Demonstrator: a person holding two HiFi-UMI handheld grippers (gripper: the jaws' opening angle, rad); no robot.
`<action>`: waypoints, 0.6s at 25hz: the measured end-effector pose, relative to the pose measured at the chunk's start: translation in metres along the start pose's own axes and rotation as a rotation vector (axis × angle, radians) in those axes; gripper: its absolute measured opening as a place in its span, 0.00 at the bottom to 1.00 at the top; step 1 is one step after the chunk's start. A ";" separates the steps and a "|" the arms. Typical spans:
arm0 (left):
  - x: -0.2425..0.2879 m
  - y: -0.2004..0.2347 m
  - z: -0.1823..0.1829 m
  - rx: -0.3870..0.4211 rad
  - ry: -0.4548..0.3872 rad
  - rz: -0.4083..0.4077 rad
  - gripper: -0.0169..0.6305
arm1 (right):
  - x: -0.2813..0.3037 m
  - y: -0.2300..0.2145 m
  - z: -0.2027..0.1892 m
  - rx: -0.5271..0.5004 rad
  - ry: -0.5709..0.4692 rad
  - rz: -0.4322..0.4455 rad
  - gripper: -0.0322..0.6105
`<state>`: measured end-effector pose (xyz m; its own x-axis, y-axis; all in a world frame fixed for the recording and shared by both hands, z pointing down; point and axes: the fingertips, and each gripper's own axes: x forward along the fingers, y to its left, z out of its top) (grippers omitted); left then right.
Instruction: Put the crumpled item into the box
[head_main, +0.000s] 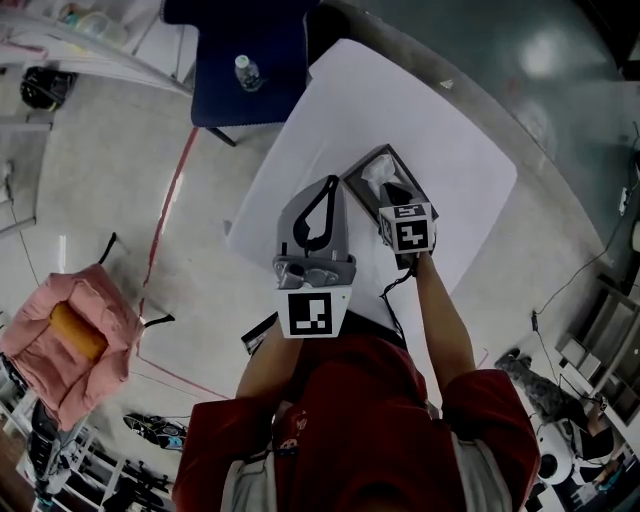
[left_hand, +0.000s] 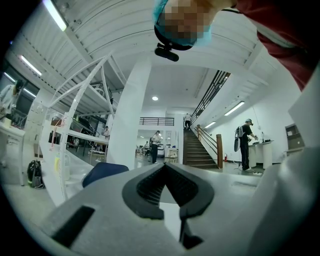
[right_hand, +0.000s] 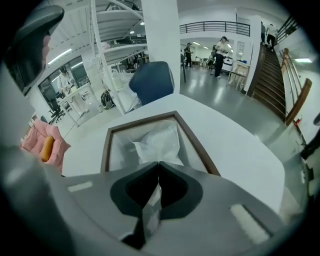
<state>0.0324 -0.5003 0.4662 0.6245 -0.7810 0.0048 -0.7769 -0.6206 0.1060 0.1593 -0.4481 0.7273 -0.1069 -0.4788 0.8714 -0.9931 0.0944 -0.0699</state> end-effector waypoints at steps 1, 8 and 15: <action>0.000 0.001 -0.001 -0.001 0.002 0.002 0.03 | 0.004 0.000 -0.003 -0.009 0.022 0.002 0.06; 0.001 0.008 -0.008 -0.003 0.013 0.018 0.03 | 0.025 -0.001 -0.019 -0.053 0.175 0.022 0.06; 0.000 0.011 -0.010 -0.013 0.010 0.029 0.03 | 0.029 -0.002 -0.020 -0.039 0.244 0.036 0.07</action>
<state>0.0249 -0.5067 0.4771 0.6022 -0.7982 0.0183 -0.7940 -0.5963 0.1181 0.1592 -0.4452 0.7625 -0.1223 -0.2498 0.9605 -0.9857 0.1436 -0.0881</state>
